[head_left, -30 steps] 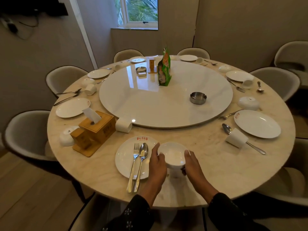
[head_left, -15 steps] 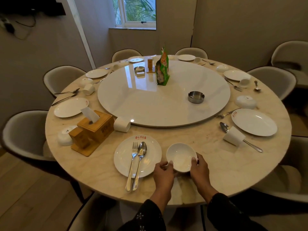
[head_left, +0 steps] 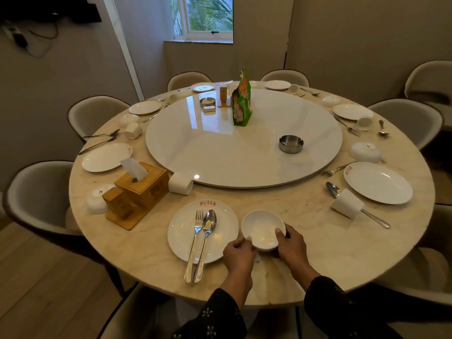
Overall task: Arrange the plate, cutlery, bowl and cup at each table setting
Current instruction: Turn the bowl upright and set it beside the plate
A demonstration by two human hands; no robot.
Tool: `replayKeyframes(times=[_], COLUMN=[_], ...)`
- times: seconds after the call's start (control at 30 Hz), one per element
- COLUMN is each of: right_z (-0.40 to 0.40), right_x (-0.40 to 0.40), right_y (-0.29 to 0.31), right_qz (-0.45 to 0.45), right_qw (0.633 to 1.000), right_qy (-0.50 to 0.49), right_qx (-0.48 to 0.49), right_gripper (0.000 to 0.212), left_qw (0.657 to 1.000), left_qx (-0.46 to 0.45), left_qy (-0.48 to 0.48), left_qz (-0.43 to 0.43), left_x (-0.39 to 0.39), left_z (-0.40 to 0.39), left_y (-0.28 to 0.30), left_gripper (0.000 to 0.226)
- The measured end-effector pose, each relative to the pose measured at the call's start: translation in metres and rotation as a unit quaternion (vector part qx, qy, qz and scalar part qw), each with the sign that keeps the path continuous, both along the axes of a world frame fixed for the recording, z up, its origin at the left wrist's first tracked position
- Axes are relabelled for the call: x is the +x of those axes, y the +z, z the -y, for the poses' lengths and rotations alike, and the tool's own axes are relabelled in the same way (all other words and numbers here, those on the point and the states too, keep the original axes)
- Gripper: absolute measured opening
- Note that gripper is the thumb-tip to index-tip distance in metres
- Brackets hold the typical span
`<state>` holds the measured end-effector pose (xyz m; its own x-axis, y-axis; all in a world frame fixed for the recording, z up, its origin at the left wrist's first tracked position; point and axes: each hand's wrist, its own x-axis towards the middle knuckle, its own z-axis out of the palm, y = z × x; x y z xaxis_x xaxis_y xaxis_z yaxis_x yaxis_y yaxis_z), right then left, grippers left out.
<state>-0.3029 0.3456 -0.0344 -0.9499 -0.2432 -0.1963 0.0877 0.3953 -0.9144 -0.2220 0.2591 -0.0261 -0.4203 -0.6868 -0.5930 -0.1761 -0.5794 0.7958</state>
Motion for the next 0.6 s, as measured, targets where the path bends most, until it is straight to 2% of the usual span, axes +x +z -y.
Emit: replayKeyframes(times=[0.17,0.3,0.37,0.43,0.6], right_z=[0.001,0.002,0.006,0.014,0.052], right_x=[-0.004,-0.001,0.002,0.005,0.023], right_y=[0.003,0.012,0.022,0.032,0.05], right_qz=[0.015,-0.039,-0.102,-0.137,-0.138], right_qw=[0.999,0.994,0.987,0.984,0.986], right_qy=[0.023,0.006,0.003,0.023,0.09], right_qx=[0.022,0.098,0.125,0.111,0.031], right_gripper=[0.035,0.051,0.048,0.041,0.023], left_qw=[1.0,0.999,0.998,0.993,0.977], left_qx=[0.01,0.013,-0.018,-0.074,-0.179], left_qy=[-0.012,-0.043,-0.065,-0.094,-0.113], left_qz=[0.009,0.006,-0.003,-0.005,-0.005], left_x=[0.003,0.013,0.017,0.02,0.03], left_z=[0.001,0.005,0.014,0.027,0.073], left_y=[0.006,0.02,0.027,0.036,0.056], left_gripper=[0.032,0.018,0.015,0.016,0.013])
